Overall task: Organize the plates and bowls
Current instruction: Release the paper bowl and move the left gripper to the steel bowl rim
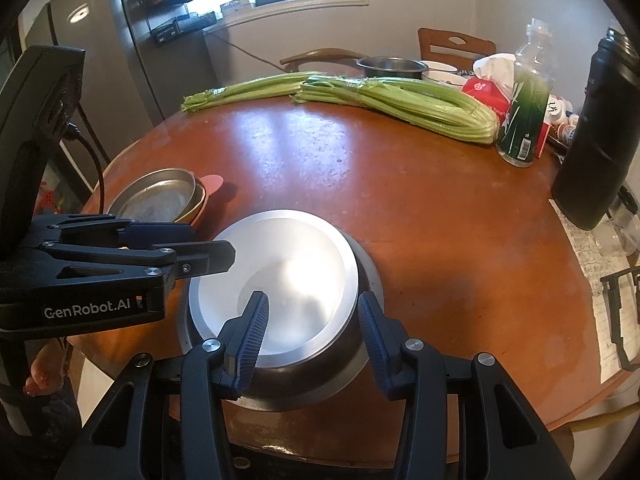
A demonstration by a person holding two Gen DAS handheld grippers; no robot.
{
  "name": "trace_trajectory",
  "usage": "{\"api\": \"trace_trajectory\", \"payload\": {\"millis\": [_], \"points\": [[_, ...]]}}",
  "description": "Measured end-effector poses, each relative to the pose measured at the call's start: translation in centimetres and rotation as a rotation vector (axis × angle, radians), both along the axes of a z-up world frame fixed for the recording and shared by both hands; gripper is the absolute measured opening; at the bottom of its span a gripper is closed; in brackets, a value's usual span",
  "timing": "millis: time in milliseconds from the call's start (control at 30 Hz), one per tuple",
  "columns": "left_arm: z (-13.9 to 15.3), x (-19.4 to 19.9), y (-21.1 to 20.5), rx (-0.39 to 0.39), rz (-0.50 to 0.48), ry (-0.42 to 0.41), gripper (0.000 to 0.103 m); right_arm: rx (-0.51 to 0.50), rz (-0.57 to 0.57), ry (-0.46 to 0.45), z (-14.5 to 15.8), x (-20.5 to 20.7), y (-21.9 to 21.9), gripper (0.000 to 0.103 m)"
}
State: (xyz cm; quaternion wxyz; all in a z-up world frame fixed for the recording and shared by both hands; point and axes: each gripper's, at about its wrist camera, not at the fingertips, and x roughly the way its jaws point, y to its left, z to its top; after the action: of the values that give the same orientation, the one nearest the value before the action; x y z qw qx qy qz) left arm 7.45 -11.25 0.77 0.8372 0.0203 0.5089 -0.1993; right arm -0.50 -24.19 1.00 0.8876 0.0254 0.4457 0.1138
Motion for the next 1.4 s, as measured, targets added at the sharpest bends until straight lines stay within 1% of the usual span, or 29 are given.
{"api": "trace_trajectory", "payload": {"millis": [300, 600, 833, 933, 1200, 1333, 1400], "points": [[0.5, -0.3, 0.5, 0.002, 0.013, -0.018, 0.047, 0.004, -0.009, -0.014, 0.4, -0.3, -0.1, 0.048], [0.6, -0.3, 1.1, 0.001, 0.032, -0.018, 0.048, 0.006, -0.022, -0.022, 0.6, -0.3, -0.5, 0.048], [0.5, -0.6, 2.1, -0.003, 0.056, -0.022, 0.048, 0.014, -0.043, -0.026, 0.7, -0.4, -1.2, 0.05], [0.4, -0.8, 2.6, -0.012, 0.068, -0.021, 0.049, 0.018, -0.058, -0.021, 0.5, -0.2, -1.6, 0.053], [-0.6, -1.3, 3.2, -0.039, 0.076, 0.013, 0.049, 0.044, -0.079, 0.006, -0.4, 0.1, -2.5, 0.054], [-1.0, -1.4, 3.0, -0.081, 0.049, 0.047, 0.049, 0.062, -0.079, 0.019, -0.7, 0.2, -2.8, 0.054], [-1.1, -1.4, 2.8, -0.088, 0.042, 0.054, 0.049, 0.068, -0.08, 0.026, -0.9, 0.3, -2.9, 0.054]]}}
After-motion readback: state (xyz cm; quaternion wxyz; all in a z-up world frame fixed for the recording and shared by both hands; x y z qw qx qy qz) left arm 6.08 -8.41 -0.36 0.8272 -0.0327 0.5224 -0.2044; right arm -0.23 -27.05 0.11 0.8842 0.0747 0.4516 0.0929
